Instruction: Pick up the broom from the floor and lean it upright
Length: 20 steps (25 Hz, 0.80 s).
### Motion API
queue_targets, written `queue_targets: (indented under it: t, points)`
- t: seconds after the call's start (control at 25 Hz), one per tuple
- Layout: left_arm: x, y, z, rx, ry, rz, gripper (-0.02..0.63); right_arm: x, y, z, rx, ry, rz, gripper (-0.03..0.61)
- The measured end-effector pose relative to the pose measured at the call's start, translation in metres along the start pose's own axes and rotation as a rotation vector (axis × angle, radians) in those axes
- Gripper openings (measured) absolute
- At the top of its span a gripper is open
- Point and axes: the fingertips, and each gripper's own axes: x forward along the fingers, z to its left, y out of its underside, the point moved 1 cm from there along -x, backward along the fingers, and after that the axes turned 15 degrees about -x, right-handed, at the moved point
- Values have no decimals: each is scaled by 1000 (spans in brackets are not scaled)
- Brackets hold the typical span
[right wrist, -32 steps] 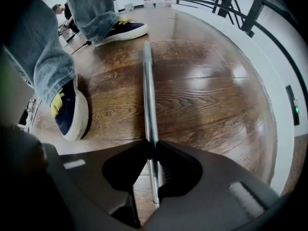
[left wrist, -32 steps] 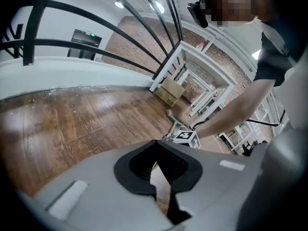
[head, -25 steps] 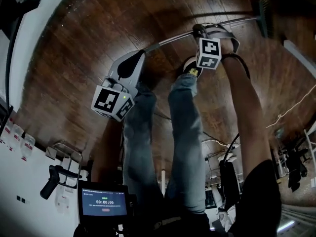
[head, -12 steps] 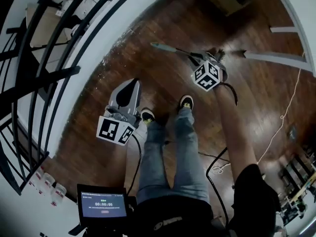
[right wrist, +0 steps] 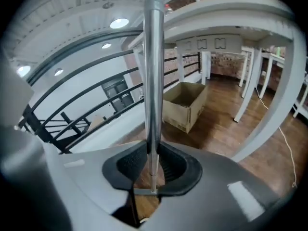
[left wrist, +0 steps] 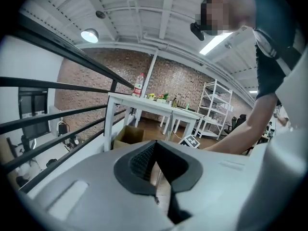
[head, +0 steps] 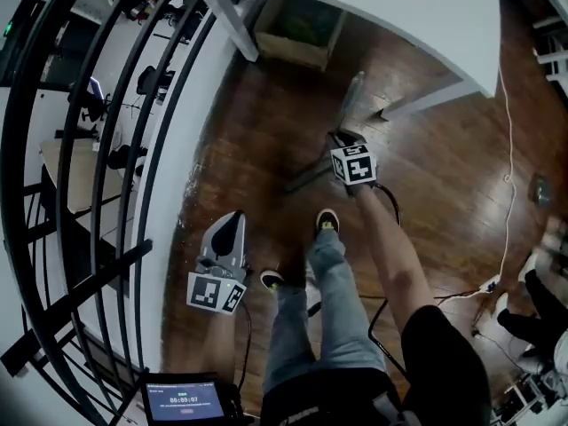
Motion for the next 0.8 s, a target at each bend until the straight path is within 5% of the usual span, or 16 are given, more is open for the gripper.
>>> queue_targets:
  t: [0.4,0.8]
  points:
    - [82,-26,-39,-35,63,26,15,10,-51,-90,77,39,-43,81]
    - [79,-15,-42,-41,30,86,15,22,-65,-101,70,23,-51,83]
